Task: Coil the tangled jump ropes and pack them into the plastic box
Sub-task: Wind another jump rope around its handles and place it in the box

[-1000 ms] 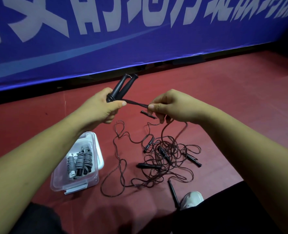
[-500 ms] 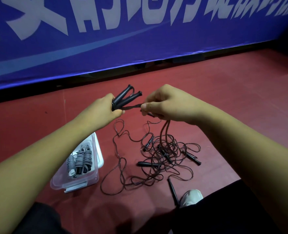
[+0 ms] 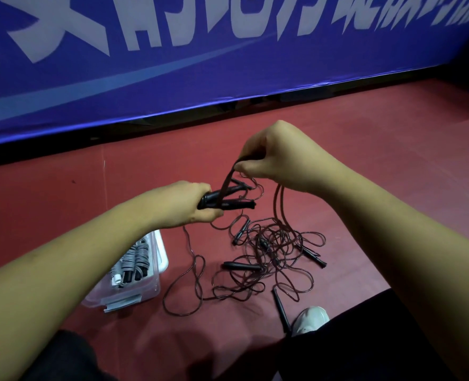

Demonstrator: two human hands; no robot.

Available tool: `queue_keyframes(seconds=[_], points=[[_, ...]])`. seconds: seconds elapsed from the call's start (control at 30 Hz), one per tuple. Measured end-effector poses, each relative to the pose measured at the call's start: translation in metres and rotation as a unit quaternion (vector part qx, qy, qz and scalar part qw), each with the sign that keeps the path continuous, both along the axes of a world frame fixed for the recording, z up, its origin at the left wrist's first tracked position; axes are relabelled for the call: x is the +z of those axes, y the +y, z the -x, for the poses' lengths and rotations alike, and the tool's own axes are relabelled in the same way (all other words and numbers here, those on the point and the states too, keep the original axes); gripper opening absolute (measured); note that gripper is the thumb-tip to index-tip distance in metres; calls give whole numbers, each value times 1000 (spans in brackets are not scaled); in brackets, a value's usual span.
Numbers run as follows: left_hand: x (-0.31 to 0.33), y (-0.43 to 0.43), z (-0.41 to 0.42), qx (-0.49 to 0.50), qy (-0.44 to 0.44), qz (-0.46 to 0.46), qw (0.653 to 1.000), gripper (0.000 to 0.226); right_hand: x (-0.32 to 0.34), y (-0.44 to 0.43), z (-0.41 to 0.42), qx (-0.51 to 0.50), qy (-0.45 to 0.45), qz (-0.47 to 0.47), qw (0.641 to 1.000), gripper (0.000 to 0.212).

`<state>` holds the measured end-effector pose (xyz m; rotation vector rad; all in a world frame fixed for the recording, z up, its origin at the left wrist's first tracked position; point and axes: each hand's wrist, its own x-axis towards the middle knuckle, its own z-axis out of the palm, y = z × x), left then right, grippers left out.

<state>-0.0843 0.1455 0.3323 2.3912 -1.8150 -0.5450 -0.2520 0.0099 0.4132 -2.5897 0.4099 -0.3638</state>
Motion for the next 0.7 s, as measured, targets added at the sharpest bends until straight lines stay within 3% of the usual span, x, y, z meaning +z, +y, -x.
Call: queue_keyframes(seconds=[0.17,0.37,0.53,0.7], points=[[7,7,6,-94,53,-26,994,21,-4,-7,-4,-8,-5,35,999,14],[17,13,17,-136,131,19,982,13,-9,-17,-3,16,1,-34,999,6],[26,16,19,-79,259,132,954,18,-17,-30,-4,4,11,-96,995,9],[32,14,12,7,416,234,879,52,-19,-30,-3,9,21,-200,979,16]])
